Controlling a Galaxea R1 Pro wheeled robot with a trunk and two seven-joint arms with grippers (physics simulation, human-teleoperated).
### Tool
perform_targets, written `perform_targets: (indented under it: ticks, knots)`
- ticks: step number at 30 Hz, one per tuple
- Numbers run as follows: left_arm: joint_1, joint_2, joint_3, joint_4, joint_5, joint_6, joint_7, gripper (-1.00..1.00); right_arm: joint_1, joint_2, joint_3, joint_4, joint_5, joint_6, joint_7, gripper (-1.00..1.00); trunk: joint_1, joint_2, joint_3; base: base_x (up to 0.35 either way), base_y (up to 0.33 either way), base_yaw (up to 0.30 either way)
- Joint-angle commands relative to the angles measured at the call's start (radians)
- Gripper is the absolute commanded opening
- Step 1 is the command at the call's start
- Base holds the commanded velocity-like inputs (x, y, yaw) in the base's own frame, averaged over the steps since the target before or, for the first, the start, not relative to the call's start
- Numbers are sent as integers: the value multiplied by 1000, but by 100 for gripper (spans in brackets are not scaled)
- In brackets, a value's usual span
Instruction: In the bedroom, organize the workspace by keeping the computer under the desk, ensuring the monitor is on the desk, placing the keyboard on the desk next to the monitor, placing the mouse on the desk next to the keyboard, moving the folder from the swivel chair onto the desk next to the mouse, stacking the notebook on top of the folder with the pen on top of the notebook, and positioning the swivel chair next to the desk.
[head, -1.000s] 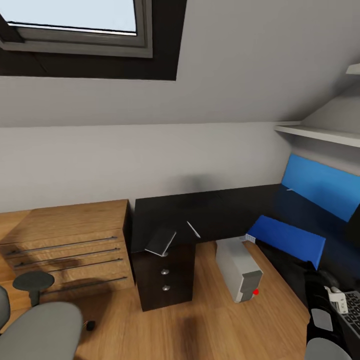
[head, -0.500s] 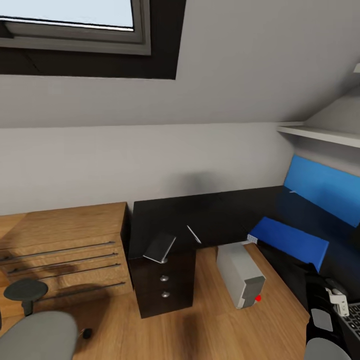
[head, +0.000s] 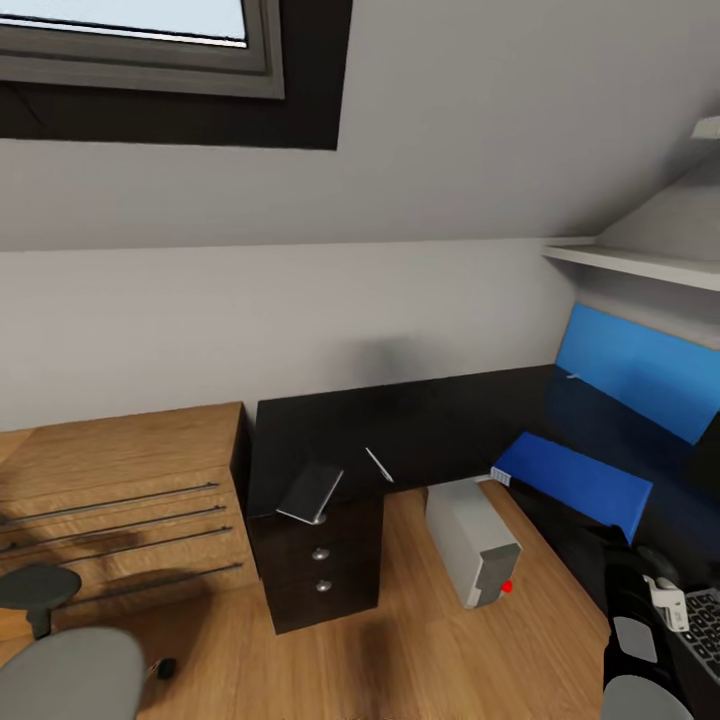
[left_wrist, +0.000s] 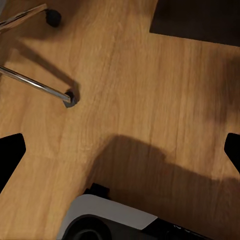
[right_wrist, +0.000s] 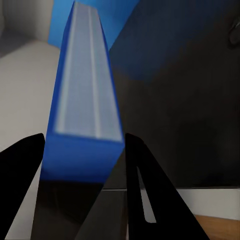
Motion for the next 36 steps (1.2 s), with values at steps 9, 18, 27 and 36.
perform_targets:
  ticks: [9,18,27,36]
  knots:
    - [-1,0,-4,0,8,-3,3,100,-2,1,-4,0,-7,4,8,-100,0,-1,-9,183,0,-5]
    - [-1,-1,-5,0,8,-2,3,100,-1,0,-9,0,-7,-10,3,-100,0,-1,-10,98,0,0]
    - [-1,-1,-6,1,8,-2,3,100,-2,0,-9,2,-10,-38,1,-100,0,-1,-10,153,0,0]
    - [-1,-1,-7,1,8,-2,3,100,-1,1,-9,3,-11,-59,-1,-100,0,-1,-10,56,-108,0]
